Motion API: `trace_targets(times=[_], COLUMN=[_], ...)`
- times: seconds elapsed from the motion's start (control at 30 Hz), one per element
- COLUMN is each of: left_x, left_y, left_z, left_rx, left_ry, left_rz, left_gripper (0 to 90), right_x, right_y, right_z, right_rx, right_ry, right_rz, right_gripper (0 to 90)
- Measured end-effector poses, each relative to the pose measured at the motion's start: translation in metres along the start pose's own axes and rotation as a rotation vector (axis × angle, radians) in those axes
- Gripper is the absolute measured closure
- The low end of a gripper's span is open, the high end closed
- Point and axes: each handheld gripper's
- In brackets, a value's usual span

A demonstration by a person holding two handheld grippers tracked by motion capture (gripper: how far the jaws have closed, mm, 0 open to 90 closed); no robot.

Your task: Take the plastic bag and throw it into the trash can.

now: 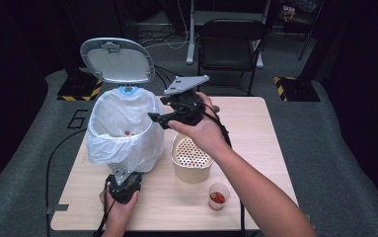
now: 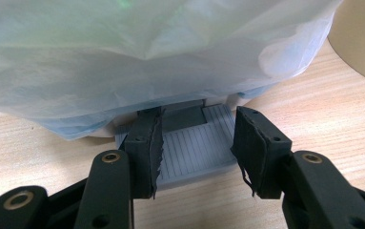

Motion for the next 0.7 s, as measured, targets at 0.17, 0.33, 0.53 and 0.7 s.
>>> trace_targets(times=[0.17,0.33,0.53,0.7], left_x=[0.0,0.0,-0.001,-0.001], left_y=[0.0,0.0,0.001,0.001], left_z=[0.0,0.0,0.0,0.0], left_rx=[0.002,0.002,-0.017,-0.013], left_ry=[-0.003,-0.005,-0.017,-0.018], left_rz=[0.0,0.0,0.004,0.005], left_gripper=[52.9,52.9,52.9,52.9], right_x=[0.012,0.019,0.032,0.047], right_y=[0.02,0.04,0.066,0.084], right_z=[0.015,0.037,0.071,0.099], right_rx=[0.007,0.006,0.005,0.0], right_ry=[-0.004,-0.003,-0.049,-0.103], right_rz=[0.018,0.031,0.062,0.089], right_gripper=[40.1,40.6,41.4,41.4])
Point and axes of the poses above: each handheld gripper's, and its own axes: y roughly backward along the jaws, z roughly out of its underside, x roughly to its right, and after that the axes turned 9 degrees about z, right-handed
